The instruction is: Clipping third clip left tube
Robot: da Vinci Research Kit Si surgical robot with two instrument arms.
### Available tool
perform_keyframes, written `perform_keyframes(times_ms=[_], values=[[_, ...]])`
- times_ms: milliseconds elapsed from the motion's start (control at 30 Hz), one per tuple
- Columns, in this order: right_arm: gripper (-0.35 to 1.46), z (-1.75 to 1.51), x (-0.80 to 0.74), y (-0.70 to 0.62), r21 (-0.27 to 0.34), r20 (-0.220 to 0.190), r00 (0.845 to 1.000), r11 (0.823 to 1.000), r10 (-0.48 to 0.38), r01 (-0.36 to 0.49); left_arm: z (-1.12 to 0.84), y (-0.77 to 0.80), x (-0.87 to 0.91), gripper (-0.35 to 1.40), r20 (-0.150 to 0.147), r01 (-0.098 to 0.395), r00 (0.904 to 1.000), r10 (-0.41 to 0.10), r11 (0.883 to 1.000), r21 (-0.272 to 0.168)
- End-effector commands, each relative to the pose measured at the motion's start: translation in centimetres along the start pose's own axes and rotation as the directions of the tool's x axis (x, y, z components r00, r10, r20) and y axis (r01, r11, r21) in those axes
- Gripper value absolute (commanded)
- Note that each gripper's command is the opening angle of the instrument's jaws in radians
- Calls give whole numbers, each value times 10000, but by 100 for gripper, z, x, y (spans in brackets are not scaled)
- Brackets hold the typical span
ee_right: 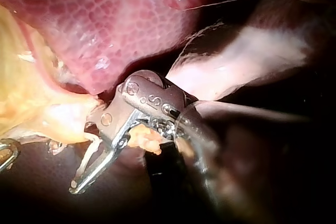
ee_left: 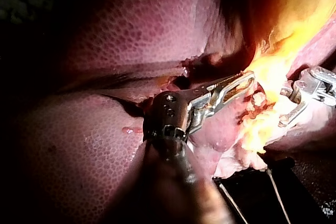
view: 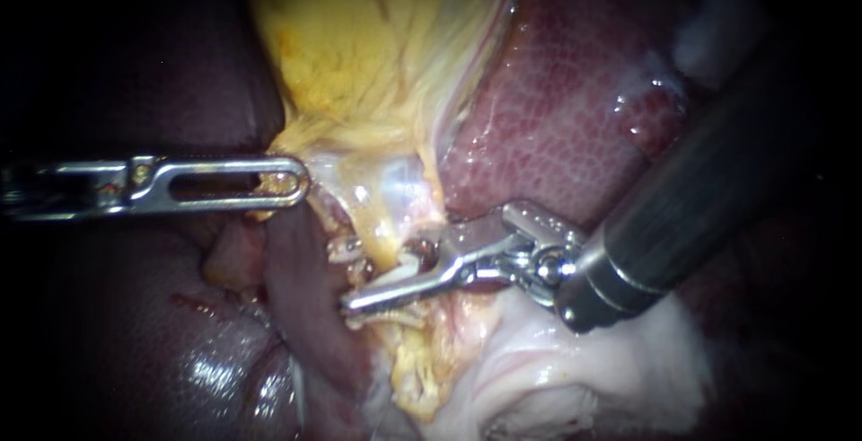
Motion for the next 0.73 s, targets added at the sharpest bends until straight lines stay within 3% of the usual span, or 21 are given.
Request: perform_keyframes(times_ms=[33, 67, 133, 167, 467, 733], values=[[39, 0, 0, -1, -39, 9, 10000, 10000, 55, -55, 0, 0, 0, -35, 0, 0, 10000, 0, 10000, -8], [27, -1, -1, -1, -154, 7, 9996, 9995, 292, -292, 0, 0, 0, -35, 0, 0, 10000, 0, 10000, -8], [-21, -8, -2, -2, -199, 114, 9979, 9977, 645, -643, 0, 0, 0, -35, -1, 0, 10000, 0, 10000, -6], [-35, -9, -2, -1, -253, 100, 9975, 9972, 705, -702, 0, 0, 0, -35, -1, 0, 10000, 0, 10000, -6], [-35, -13, -11, 9, -172, 240, 9963, 9964, 830, -826, -1, 0, 0, -35, -3, 0, 10000, 0, 10000, -5], [-35, -12, -13, 11, -93, 322, 9956, 9961, 881, -878, -1, -1, 0, -35, -3, 2, 10000, -2, 10000, -6]])
